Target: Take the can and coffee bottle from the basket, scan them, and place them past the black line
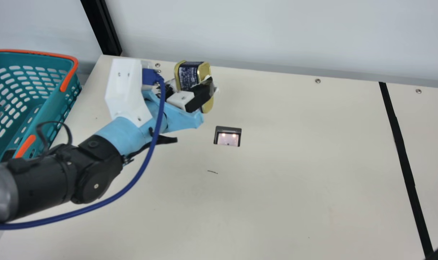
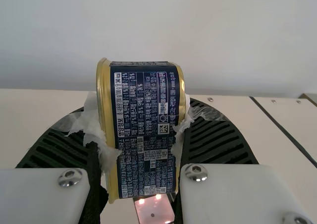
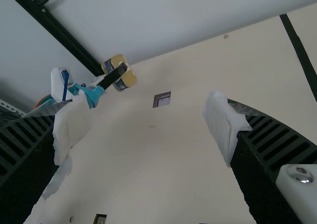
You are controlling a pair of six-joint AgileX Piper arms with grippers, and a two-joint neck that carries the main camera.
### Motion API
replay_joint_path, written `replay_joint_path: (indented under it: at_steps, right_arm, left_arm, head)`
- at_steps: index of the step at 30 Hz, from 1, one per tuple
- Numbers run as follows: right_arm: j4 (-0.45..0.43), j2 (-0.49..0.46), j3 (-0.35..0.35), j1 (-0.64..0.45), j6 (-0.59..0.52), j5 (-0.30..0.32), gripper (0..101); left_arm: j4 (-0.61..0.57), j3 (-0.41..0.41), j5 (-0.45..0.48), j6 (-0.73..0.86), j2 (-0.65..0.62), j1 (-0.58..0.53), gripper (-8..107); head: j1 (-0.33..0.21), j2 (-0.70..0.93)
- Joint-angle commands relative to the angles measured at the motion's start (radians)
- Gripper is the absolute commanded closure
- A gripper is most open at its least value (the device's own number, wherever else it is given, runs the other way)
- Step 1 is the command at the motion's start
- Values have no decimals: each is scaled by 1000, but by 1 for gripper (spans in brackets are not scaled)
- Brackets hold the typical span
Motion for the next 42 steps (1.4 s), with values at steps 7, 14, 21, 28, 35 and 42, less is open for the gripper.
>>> replay_joint_path:
  at_steps: [7, 14, 21, 28, 35, 42]
  right_arm:
    - [0, 0, 0, 0, 0, 0, 0]
    - [0, 0, 0, 0, 0, 0, 0]
    - [0, 0, 0, 0, 0, 0, 0]
    - [0, 0, 0, 0, 0, 0, 0]
    - [0, 0, 0, 0, 0, 0, 0]
    - [0, 0, 0, 0, 0, 0, 0]
  left_arm:
    - [41, -8, -82, 11, 92, -9, 89]
    - [74, -20, -126, 0, 140, -13, 89]
    - [99, -52, -145, -9, 181, -17, 89]
    - [112, -107, -142, -4, 225, -23, 89]
    - [89, -140, -140, 36, 203, -23, 89]
    - [129, -172, 40, 86, 69, -10, 89]
  head:
    - [-9, -6]
    - [-9, -6]
    - [-9, -6]
    - [-9, -6]
    - [-9, -6]
    - [-9, -6]
